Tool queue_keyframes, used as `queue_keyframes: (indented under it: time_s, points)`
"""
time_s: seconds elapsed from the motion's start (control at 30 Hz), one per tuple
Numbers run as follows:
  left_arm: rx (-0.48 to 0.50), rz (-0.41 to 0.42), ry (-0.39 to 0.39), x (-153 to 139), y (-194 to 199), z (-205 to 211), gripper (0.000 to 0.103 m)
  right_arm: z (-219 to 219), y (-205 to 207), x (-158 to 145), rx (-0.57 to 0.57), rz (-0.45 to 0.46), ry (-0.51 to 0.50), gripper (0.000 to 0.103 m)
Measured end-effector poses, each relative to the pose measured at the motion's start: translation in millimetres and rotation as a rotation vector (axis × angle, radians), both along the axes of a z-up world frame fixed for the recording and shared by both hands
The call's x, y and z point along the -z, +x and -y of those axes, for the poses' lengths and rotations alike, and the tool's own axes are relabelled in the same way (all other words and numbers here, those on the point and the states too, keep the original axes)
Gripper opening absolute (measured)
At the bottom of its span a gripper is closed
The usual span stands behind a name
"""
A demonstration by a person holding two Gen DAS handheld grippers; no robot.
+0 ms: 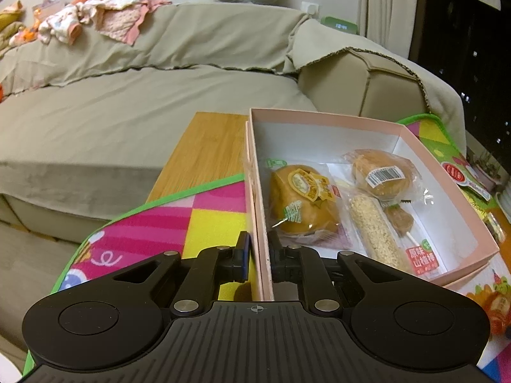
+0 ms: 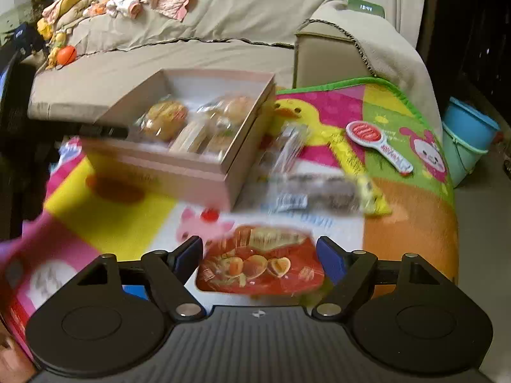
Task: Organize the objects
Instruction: 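Lift the red pouch with the right tool and release it into the box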
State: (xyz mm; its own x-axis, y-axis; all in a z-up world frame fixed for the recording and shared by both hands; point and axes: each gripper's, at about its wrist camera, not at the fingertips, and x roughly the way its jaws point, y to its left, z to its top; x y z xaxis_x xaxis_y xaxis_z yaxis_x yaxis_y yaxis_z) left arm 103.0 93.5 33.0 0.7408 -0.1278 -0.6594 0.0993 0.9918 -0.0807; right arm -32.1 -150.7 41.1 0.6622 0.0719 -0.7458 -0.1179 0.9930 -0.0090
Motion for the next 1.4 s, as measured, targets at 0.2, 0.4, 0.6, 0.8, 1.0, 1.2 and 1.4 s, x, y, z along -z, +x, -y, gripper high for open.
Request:
queue_keyframes:
  time_s: [0.2,0.4,0.6,0.8,1.0,1.2,1.4]
  points:
    - [-0.002,-0.003,-0.01,-2.5,-1.6,-2.7,0.013,0.0,-13.2,18.9,0.016,-0.031,-0.026,0.091]
    - [0.008,0.01,0.006,-9.5,-10.6,-2.3,0.013,6.1,-20.4,23.9,0.051,-0.058,0.069,0.098]
    - [0.001,0.016,0.014,-11.2,-15.5,-0.6,0.012,-7.8,-22.6,35.8,0.048,-0.074,0.064,0.098]
    - [-0.002,0.022,0.01,-10.2,-16.5,-0.2,0.012,-5.7,-23.2,32.2,0.058,-0.053,0.033,0.081]
    - [0.0,0.023,0.009,-10.3,-16.3,-0.7,0.013,-6.5,-34.2,17.6,0.014,-0.051,-0.008,0.079]
    - [0.0,0.024,0.001,-11.3,-15.5,-0.1,0.013,-8.0,-31.6,-40.0,-0.05,0.054,-0.018,0.079]
    - [0.002,0.022,-0.007,-11.7,-15.2,-1.0,0.013,-22.3,12.9,-107.3,-0.108,0.255,0.01,0.079]
